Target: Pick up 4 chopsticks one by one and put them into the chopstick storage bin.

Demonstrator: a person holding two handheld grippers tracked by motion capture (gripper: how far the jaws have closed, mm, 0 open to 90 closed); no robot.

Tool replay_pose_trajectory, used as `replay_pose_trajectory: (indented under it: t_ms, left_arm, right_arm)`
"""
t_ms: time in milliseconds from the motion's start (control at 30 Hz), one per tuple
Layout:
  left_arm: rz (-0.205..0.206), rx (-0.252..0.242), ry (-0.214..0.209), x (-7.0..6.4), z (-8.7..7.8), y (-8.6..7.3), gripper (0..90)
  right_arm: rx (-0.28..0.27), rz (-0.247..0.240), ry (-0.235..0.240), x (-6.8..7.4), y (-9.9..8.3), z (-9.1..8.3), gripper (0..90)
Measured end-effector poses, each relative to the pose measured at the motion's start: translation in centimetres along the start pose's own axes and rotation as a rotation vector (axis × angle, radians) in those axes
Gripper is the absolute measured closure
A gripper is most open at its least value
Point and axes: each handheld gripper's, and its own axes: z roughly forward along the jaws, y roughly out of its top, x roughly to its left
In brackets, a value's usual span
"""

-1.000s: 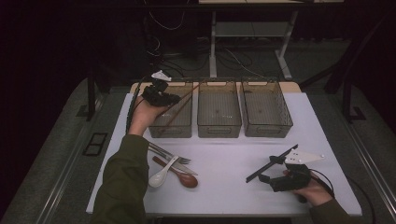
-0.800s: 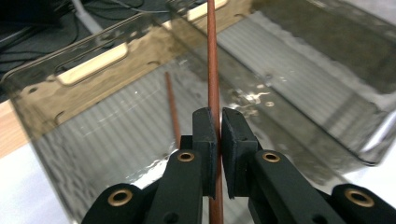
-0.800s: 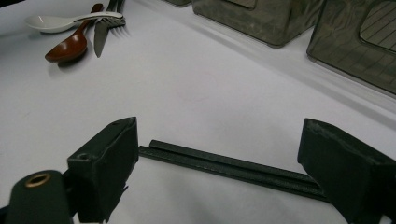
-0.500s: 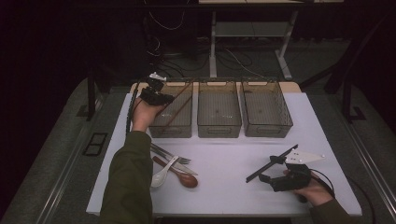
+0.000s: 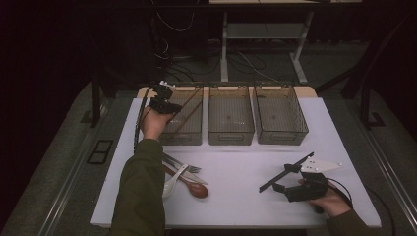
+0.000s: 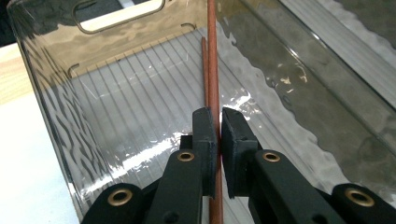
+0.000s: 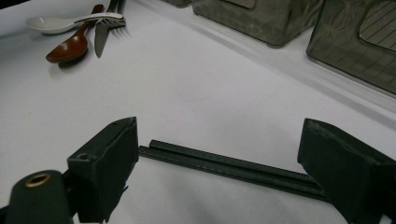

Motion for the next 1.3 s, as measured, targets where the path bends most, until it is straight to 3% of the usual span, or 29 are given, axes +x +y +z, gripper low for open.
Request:
replay_pose_trajectory:
  t_ms: [200, 300, 533, 767, 933, 1067, 1300]
  left_arm:
    - [-0.028, 0.02, 0.015, -0.1, 0.6, -0.3, 83.5]
    - [-0.018, 0.019, 0.042, -0.1, 0.8, -0.6, 82.5]
    - [0.002, 0.008, 0.044, -0.2, 0.5, -0.6, 69.8]
    - [0.043, -0.042, -0.007, -0.6, -0.5, -0.5, 58.3]
    - [0.062, -0.079, -0.067, -1.1, -1.3, -0.5, 51.6]
    - [0.093, -0.081, -0.094, -1.5, -1.8, -0.6, 48.1]
    - [0.114, -0.135, -0.157, -2.9, -3.3, -0.7, 43.2]
  right_arm:
    - [-0.001, -0.001, 0.0, 0.0, 0.0, 0.0, 12.2]
    - [-0.001, 0.0, 0.0, 0.0, 0.0, 0.0, 12.2]
    - [0.0, -0.001, 0.001, -0.1, 0.0, 0.0, 12.2]
    - [0.002, 0.001, 0.0, 0.0, 0.0, 0.0, 12.2]
    - [0.0, 0.009, -0.004, -0.1, 0.0, 0.0, 12.2]
    - [-0.002, 0.013, -0.004, -0.2, 0.0, 0.0, 12.2]
    - [-0.004, 0.012, 0.0, -0.2, 0.1, 0.0, 12.2]
